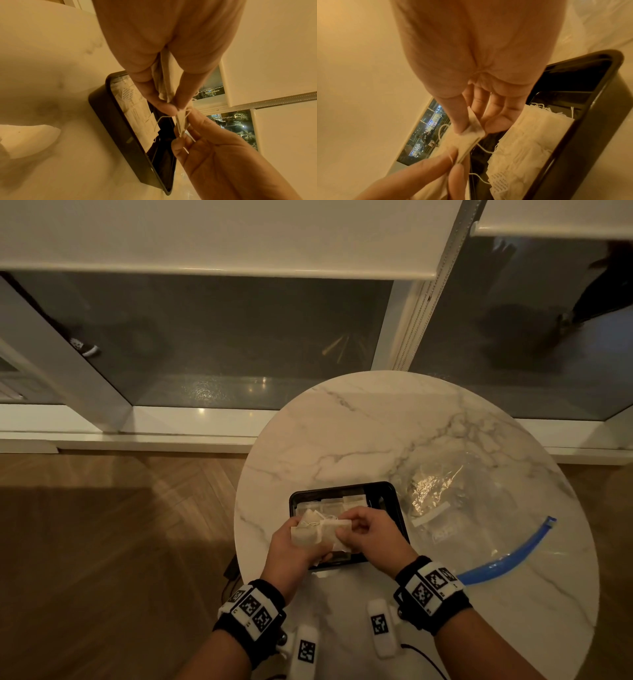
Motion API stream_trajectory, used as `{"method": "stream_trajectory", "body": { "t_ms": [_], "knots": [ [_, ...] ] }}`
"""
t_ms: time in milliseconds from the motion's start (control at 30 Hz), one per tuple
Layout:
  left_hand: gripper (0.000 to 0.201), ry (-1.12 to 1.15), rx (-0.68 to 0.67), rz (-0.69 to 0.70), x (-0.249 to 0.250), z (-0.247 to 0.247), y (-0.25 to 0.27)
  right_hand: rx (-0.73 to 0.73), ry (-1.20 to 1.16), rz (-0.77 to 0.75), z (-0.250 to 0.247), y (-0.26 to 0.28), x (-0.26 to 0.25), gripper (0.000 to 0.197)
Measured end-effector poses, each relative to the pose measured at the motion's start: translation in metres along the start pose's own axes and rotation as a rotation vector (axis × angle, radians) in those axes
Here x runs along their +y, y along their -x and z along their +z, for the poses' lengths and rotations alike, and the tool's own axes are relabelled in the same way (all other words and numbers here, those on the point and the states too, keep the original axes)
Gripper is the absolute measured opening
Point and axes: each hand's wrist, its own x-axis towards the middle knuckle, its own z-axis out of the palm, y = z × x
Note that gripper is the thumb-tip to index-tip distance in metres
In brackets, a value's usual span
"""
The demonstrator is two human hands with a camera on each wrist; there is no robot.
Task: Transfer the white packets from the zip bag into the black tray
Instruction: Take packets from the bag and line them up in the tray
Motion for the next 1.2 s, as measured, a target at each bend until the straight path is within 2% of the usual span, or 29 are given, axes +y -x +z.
{"method": "stream_trajectory", "body": {
  "t_ms": [233, 333, 467, 600, 733, 833, 967, 1200],
  "knots": [
    [0.033, 0.045, 0.009, 0.005, -0.003, -0.001, 0.003, 0.049, -0.115, 0.038, -0.015, 0.008, -0.001, 0.014],
    [0.030, 0.048, 0.038, -0.006, -0.005, -0.005, 0.002, 0.122, -0.260, 0.103, -0.022, 0.008, 0.001, 0.008],
    [0.027, 0.086, 0.093, -0.018, -0.009, -0.013, -0.001, 0.260, -0.469, 0.180, -0.032, 0.005, 0.006, 0.014],
    [0.027, 0.109, 0.163, -0.019, -0.013, -0.023, -0.004, 0.360, -0.472, 0.167, -0.043, 0.003, 0.010, 0.019],
    [0.027, 0.113, 0.211, -0.030, -0.014, -0.028, -0.005, 0.357, -0.300, 0.149, -0.049, 0.002, 0.015, 0.017],
    [0.027, 0.101, 0.224, -0.031, -0.017, -0.028, -0.006, 0.297, 0.033, 0.102, -0.048, -0.002, 0.024, 0.017],
    [0.027, 0.085, 0.229, -0.033, -0.020, -0.027, -0.006, 0.135, 0.446, 0.049, -0.039, -0.008, 0.029, 0.022],
    [0.025, 0.082, 0.229, -0.028, -0.021, -0.027, -0.007, -0.084, 0.774, 0.148, -0.027, -0.027, 0.038, 0.030]
  ]
}}
